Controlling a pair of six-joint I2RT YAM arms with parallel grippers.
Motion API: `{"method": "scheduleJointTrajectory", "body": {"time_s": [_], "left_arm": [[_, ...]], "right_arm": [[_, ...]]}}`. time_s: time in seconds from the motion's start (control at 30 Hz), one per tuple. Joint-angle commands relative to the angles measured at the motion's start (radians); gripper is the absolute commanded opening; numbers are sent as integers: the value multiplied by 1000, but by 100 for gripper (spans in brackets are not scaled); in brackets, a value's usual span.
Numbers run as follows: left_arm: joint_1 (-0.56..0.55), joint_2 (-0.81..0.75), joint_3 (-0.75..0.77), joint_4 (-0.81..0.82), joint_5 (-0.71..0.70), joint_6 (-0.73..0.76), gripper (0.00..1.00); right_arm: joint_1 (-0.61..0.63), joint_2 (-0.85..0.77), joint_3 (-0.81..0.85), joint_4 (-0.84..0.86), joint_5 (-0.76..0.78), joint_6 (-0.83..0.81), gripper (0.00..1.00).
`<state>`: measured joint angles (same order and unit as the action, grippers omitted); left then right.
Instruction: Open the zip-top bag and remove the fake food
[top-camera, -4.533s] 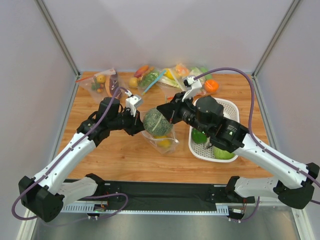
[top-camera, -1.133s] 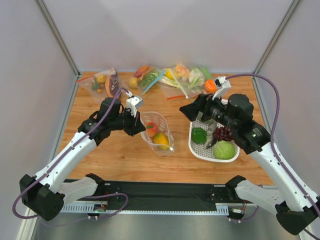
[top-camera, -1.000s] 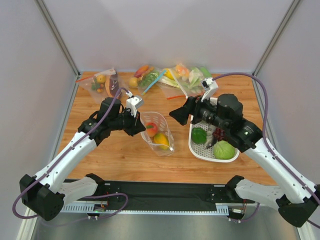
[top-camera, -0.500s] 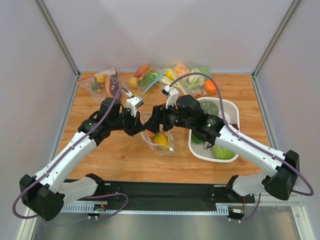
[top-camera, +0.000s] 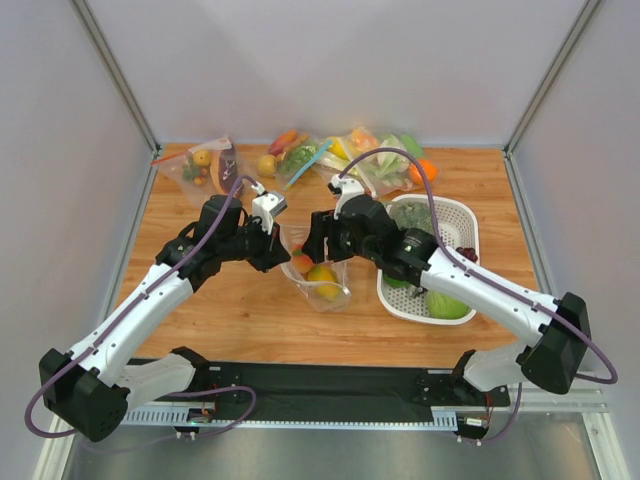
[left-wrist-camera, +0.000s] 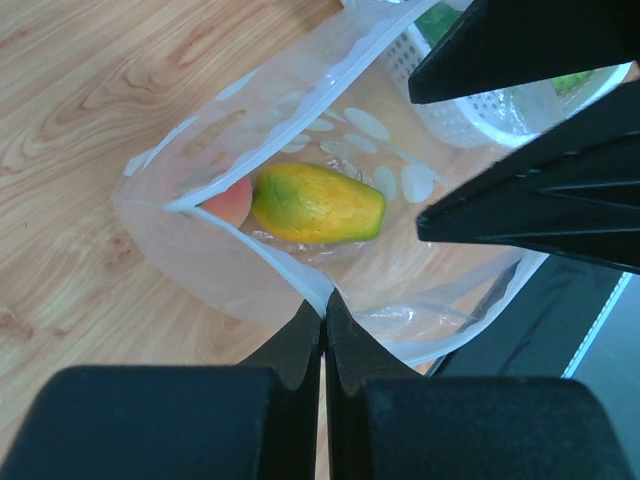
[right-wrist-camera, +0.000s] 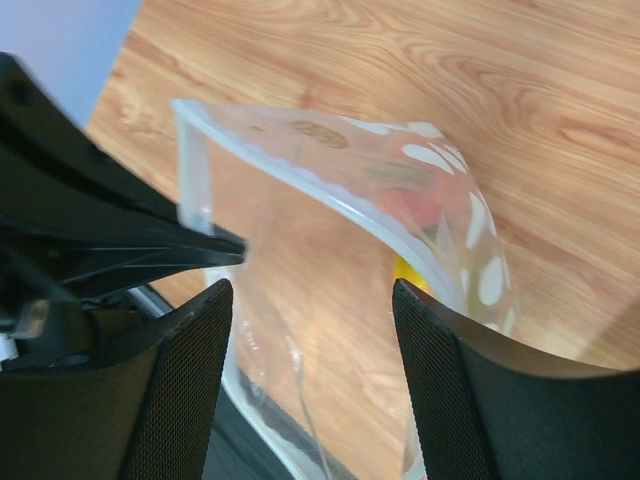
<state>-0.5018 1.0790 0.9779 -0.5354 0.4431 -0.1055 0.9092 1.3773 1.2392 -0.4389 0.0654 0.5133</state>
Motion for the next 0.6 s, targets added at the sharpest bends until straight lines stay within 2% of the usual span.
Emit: {"method": "scheduleJointTrajectory", "body": {"time_s": [0.0,0.13,0.23,0.57], "left_arm": [[2,-17,35,6,6,16,0],[2,-18,35,9,8,17,0],[2,-18,35,9,6,15,0],[2,-21,35,9,8,15,0]], "right_arm": [[19,31,48,-60,103,-28,66],[52,71,92,-104,162,-48,64],[86,106,129,-135,201,-62,58],[128,184,160,-152,224,-58,56]]}}
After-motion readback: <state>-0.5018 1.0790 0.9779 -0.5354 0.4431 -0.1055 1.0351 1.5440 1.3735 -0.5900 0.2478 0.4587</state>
